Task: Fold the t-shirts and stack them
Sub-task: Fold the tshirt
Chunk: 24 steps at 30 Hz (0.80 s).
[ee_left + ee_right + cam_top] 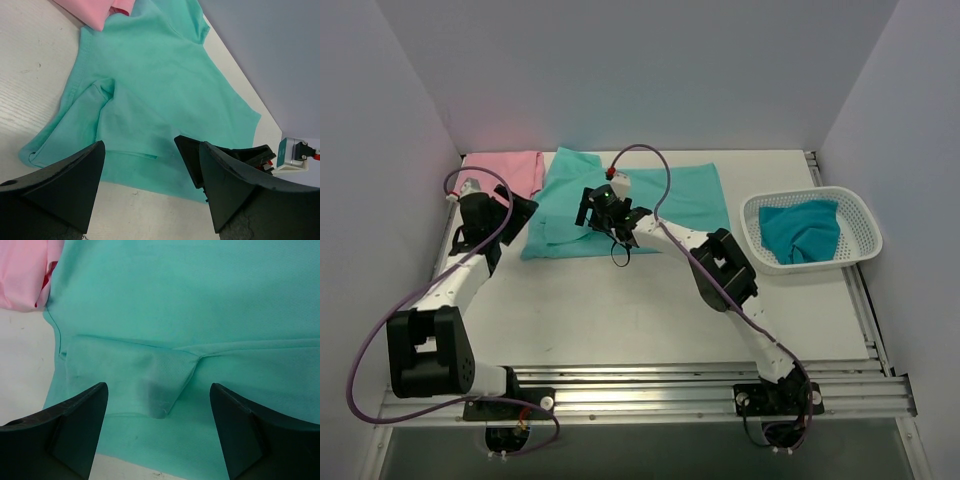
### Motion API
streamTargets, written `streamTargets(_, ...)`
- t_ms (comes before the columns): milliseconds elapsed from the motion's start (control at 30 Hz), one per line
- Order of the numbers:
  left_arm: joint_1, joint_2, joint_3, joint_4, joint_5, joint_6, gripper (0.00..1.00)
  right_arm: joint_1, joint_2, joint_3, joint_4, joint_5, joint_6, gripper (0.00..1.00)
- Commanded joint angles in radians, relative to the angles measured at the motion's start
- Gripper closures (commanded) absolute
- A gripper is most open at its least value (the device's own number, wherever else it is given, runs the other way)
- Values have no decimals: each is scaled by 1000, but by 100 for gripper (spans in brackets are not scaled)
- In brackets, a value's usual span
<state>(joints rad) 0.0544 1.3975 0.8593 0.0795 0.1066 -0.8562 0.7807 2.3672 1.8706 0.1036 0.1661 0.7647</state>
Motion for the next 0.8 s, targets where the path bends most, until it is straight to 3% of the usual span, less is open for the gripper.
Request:
streamTargets(0,10,9,12,55,10,5,15,18,-3,38,11,-5,24,22)
streamTargets(767,21,14,-6,77,27,0,15,52,75,87,-8,-8,64,39)
